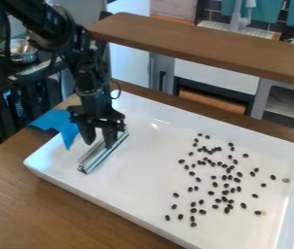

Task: Sweep into pile

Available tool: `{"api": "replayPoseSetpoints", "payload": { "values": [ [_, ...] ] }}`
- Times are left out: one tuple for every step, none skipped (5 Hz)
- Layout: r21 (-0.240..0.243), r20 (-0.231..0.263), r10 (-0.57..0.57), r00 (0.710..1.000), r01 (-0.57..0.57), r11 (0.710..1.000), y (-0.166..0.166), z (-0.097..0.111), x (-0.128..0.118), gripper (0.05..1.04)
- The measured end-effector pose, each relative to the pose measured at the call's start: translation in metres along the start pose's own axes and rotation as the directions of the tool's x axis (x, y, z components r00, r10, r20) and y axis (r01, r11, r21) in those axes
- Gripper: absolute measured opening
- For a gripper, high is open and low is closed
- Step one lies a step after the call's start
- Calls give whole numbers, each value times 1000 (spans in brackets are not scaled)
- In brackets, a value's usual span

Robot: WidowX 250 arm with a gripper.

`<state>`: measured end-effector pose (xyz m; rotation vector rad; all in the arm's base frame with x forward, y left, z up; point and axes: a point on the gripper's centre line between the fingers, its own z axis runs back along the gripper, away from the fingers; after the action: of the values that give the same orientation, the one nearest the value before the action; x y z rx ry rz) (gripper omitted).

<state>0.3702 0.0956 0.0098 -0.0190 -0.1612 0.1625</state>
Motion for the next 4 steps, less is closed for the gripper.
{"api": "replayPoseSetpoints", "payload": {
  "values": [
    [23,-4,-13,1000,13,1000,-3,-2,0,334],
    [41,-15,-27,1000,27,999,-7,-4,-3,328],
    [39,-23,-45,999,45,998,-19,-4,-9,328],
    [13,-52,-52,997,52,999,-31,-4,-16,328]
  ]
}}
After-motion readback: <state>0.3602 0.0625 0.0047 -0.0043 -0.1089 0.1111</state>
